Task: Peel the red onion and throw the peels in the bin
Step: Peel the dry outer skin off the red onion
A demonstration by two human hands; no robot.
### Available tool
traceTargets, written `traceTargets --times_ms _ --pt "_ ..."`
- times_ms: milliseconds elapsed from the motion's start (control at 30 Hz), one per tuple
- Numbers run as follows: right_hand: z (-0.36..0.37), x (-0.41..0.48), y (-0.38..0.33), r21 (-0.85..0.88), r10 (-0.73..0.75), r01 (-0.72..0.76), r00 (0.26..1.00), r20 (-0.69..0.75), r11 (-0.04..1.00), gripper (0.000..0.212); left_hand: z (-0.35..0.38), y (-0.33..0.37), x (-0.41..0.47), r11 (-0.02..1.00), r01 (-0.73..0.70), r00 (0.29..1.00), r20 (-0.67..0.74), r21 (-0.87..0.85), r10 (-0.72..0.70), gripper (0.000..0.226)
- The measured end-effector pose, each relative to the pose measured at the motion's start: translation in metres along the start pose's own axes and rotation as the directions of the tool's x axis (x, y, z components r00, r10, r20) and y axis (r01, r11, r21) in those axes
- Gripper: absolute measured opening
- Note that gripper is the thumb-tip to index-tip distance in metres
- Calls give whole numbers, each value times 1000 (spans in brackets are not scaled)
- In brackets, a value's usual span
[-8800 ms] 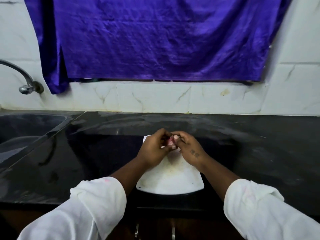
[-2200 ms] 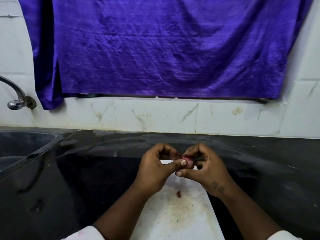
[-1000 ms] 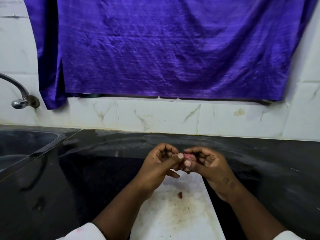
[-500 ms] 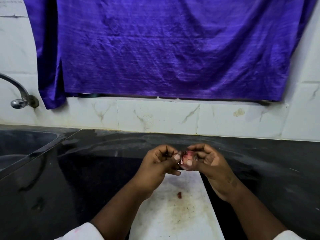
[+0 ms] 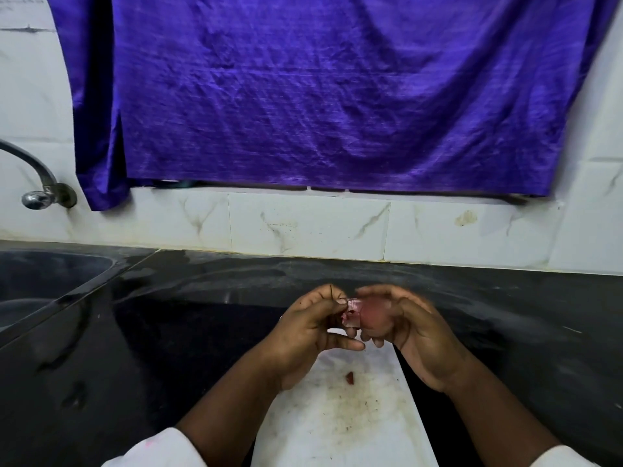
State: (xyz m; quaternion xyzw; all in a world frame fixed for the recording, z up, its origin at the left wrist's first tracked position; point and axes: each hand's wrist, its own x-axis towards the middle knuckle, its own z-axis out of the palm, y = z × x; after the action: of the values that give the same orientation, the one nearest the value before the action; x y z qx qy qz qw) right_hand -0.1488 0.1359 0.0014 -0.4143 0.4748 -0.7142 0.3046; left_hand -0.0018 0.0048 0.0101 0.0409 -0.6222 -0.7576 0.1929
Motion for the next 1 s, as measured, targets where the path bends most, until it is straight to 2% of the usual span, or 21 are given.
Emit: traceTargets --times_ms 133,300,433,567,633,833,1000 --pt "1 0 0 6 31 -31 999 -19 1000 27 0 0 1 999 -8 999 -43 40 10 20" --pt "1 -1 1 -27 59 -59 998 -3 998 35 0 -2 1 991 -39 995 -82 126 50 11" --pt "2 -3 0 -109 40 -42 999 -18 993 33 0 -6 2 978 -85 992 -75 190 100 35" --pt "4 -4 -2 -169 26 -28 1000 -16 985 43 -3 -9 5 965 -152 975 -126 214 181 17" --pt "5 -4 -2 -146 30 -32 999 -20 989 44 -5 -9 6 965 -168 972 -132 203 197 11" --pt "3 -3 -1 -90 42 -46 998 -48 995 19 -4 -6 4 991 -94 991 -82 95 102 4" --pt "3 -1 -2 -72 66 -72 994 -86 995 47 -3 -3 4 999 -32 997 -67 14 33 12"
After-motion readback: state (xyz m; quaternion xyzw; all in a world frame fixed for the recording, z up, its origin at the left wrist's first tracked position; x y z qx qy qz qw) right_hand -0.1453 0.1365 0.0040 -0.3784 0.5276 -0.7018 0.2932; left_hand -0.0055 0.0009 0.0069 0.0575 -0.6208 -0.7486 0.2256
